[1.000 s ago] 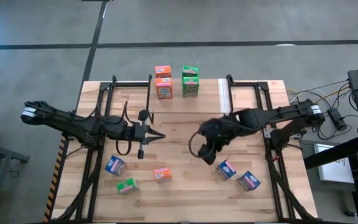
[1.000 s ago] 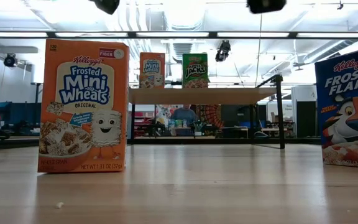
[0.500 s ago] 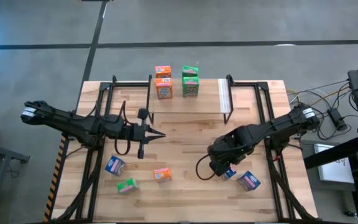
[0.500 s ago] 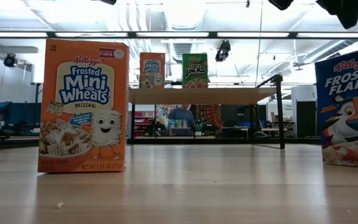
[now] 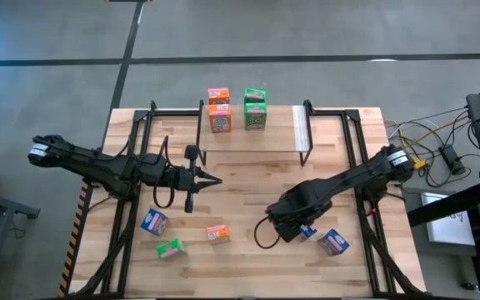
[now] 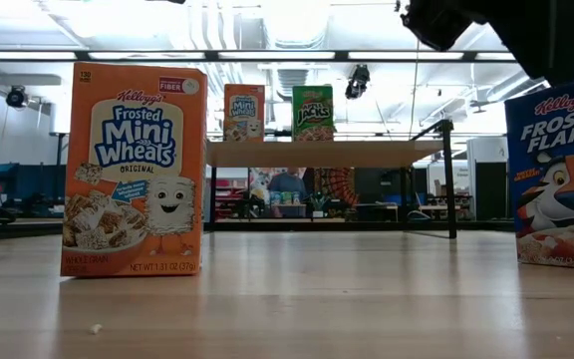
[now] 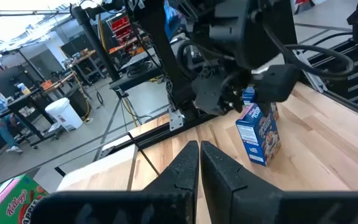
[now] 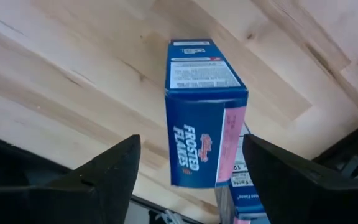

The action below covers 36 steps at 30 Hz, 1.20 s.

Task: Stack cereal on shelf
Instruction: Put the top right blue cereal box on the shelf

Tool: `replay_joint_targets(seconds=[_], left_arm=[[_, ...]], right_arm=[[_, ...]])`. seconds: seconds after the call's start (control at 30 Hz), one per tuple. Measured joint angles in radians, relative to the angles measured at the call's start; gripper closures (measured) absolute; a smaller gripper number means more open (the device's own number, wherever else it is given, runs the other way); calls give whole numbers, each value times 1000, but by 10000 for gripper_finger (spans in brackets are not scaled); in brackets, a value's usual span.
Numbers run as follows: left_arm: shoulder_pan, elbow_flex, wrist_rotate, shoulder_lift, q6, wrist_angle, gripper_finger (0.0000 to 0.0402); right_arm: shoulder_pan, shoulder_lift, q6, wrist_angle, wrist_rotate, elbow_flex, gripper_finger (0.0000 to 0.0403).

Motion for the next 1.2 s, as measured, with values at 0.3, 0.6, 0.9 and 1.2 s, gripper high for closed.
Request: replay_joint_targets(seconds=[0.3,0.6,0.9,1.2], left_arm=[[0,0,0,0,-4,-1,401],[0,-1,0,0,-23,-5,401],[0,-2,1,2,-51,-6,401],[0,-2,3,2,-141,-6,401]], right_arm=[[0,63,-59,-9,17,0,170],[0,84,-69,-21,31,0,240],[0,45,-70,-24,27,8,276],[-14,-32,-163,-32,158,161,270]])
